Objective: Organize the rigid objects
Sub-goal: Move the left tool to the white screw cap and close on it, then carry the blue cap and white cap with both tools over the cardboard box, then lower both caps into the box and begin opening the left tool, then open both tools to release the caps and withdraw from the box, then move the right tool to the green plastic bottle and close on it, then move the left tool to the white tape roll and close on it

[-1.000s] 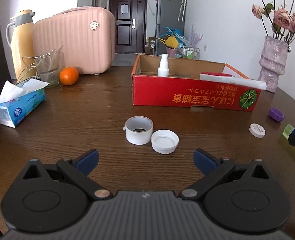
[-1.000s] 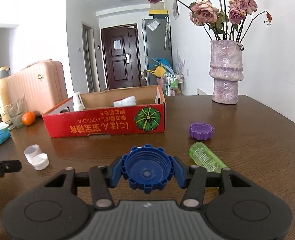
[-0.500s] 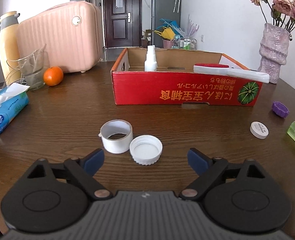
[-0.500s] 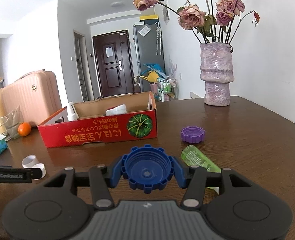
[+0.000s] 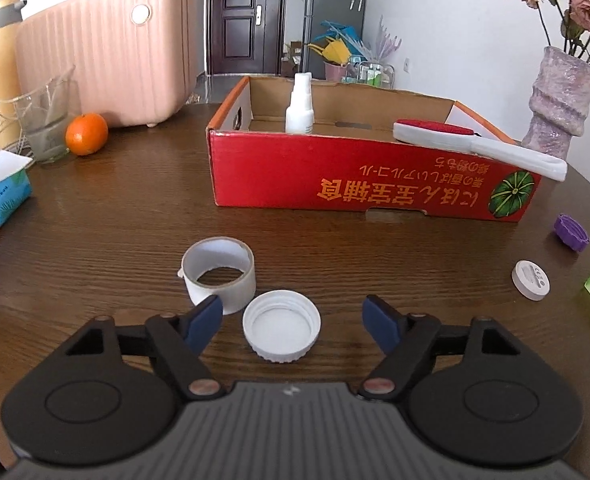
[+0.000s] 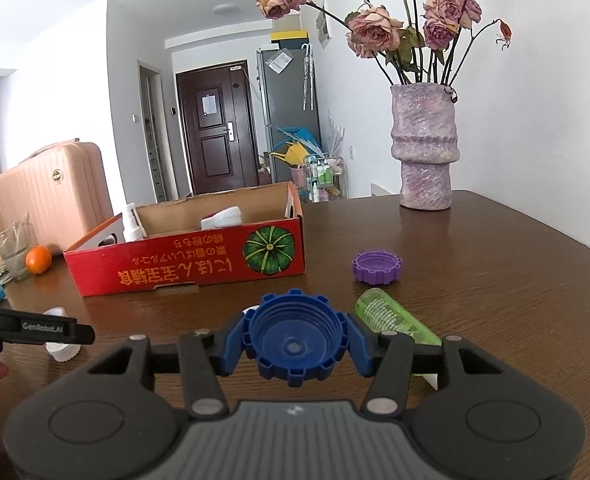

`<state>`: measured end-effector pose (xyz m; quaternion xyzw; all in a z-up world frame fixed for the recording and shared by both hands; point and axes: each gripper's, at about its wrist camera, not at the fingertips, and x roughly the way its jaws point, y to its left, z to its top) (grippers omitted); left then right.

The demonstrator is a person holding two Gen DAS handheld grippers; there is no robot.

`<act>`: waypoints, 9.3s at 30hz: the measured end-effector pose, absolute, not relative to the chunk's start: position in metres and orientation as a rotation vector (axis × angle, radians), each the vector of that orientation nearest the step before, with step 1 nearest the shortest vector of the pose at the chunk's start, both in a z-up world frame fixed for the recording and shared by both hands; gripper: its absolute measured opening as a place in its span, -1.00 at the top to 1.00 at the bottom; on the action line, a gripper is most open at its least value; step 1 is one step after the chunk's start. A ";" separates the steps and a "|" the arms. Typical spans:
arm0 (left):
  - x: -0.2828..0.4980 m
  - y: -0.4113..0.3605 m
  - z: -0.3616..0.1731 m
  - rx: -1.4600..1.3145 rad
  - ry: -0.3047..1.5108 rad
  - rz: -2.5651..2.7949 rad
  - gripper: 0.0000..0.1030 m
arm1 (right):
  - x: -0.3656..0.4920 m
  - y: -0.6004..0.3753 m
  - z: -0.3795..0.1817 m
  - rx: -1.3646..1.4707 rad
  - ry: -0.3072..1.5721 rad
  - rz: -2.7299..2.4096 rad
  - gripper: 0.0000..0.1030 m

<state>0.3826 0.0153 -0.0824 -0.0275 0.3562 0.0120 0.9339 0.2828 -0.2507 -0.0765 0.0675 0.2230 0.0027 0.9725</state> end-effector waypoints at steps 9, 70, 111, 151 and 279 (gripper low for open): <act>0.394 0.019 -0.086 -0.062 0.747 -0.002 -0.20 | 0.287 -0.248 -0.080 0.121 0.461 -0.002 -0.01; 0.302 0.020 0.001 -0.013 0.433 -0.015 0.21 | 0.279 -0.176 -0.034 0.079 0.319 0.162 -0.01; 0.465 0.034 0.000 -0.094 0.448 0.044 0.21 | 0.443 -0.157 -0.032 0.130 0.306 0.169 -0.01; 0.543 0.031 -0.036 -0.020 0.556 0.048 -0.14 | 0.513 -0.145 -0.057 0.041 0.417 0.145 -0.11; 0.302 0.058 -0.046 -0.129 0.546 0.059 -1.00 | 0.336 -0.279 -0.095 0.065 0.582 -0.042 0.41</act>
